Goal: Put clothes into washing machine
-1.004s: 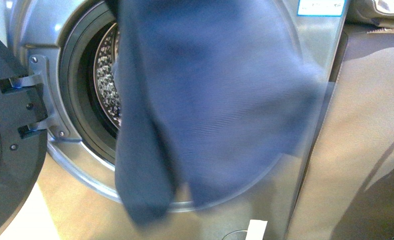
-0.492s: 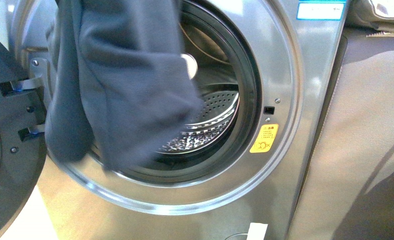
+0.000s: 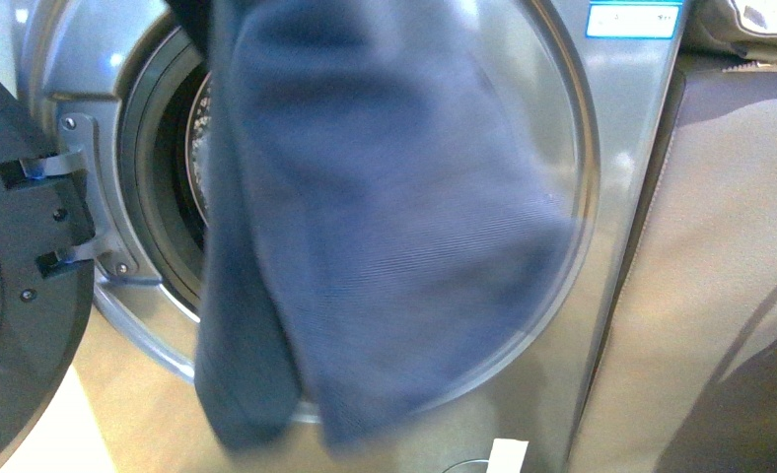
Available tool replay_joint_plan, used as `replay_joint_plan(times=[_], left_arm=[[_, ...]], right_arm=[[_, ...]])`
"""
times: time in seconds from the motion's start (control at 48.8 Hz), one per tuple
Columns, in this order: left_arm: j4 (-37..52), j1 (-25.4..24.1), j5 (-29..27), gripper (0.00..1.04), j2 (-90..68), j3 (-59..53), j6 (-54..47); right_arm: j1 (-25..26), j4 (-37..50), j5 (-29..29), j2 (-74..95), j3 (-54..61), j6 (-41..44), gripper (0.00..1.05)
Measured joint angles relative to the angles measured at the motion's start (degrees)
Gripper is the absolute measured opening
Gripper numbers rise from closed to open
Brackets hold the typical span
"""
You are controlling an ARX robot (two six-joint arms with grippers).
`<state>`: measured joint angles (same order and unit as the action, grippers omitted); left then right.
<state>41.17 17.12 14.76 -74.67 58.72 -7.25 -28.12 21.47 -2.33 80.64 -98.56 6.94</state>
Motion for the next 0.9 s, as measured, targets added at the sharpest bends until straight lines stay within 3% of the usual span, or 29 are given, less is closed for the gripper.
replay_joint_plan(times=[0.246,0.471,0.615,0.717,0.799,0.902], left_arm=[[0.0,0.6,0.0,0.07,0.0,0.2,0.0],[0.0,1.3,-0.2,0.07,0.0,0.2,0.0],[0.0,1.4,0.0,0.07,0.0,0.2,0.0],[0.0,1.4,0.2,0.07,0.0,0.2,0.0],[0.0,1.4,0.2,0.07,0.0,0.2,0.0],[0.0,1.4,0.5,0.07,-0.1,0.2,-0.1]], right_arm=[[-2.4,10.1,-5.3,-12.4,27.8,-3.4,0.97],[-2.8,19.9,-16.2,-16.9,48.8,-9.0,0.97],[-2.4,21.9,-16.3,-18.4,55.7,-10.2,0.97],[-3.6,24.6,-20.7,-19.9,61.5,-10.4,0.97],[-4.0,14.5,-26.5,-22.1,61.4,-9.2,0.88],[-2.1,3.3,-26.1,-26.1,64.9,-8.2,0.75]])
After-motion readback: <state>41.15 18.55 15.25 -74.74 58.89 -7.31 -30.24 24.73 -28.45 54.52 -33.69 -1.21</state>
